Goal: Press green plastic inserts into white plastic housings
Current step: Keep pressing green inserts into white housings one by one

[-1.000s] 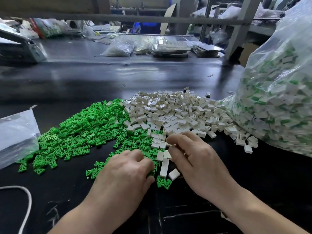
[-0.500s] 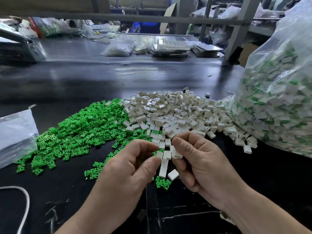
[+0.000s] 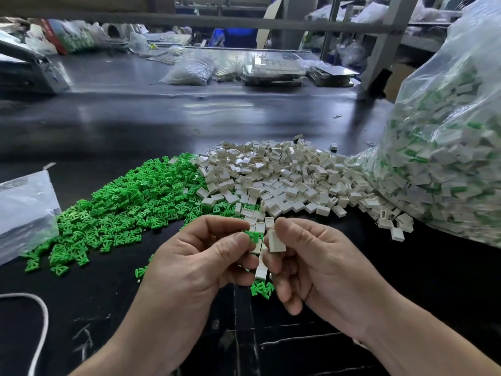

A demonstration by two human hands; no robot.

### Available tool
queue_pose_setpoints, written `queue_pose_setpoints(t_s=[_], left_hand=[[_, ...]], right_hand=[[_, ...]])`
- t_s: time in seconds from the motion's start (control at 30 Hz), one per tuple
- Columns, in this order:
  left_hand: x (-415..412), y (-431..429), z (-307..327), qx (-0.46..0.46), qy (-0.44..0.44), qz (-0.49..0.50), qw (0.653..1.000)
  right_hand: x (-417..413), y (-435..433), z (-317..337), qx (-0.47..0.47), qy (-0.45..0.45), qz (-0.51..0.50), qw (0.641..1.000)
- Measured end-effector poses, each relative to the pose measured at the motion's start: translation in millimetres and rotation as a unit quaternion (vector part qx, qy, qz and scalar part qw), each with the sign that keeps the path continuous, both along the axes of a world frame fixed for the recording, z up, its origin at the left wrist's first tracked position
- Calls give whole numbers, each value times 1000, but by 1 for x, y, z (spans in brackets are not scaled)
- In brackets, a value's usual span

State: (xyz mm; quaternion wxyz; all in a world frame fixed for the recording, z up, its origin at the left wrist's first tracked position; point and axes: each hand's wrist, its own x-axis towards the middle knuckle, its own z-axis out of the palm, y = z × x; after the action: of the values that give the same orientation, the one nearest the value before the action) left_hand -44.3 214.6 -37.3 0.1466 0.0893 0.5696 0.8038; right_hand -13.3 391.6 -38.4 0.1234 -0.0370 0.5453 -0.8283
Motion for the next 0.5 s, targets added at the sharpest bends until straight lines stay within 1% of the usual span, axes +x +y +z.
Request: queue_pose_setpoints(t_s=[0.1,0.23,0.33,0.4,0.5], left_hand=[[3,1,1,2,7,-6,1000],[4,0,1,-3,19,-5,1000],[2,0,0,-5,23,14,1000],[1,-1,-1,-17,34,26,999],[2,-1,-1,-58,68,27,996]], right_hand=[[1,-1,-1,8,5,-3,1000],[3,-3,-3,60,34,-21,997],[4,-6,-5,121,85,-28,989],[6,-6,-7,182,115,-52,975],[7,-6,-9,239,130,-70,960]])
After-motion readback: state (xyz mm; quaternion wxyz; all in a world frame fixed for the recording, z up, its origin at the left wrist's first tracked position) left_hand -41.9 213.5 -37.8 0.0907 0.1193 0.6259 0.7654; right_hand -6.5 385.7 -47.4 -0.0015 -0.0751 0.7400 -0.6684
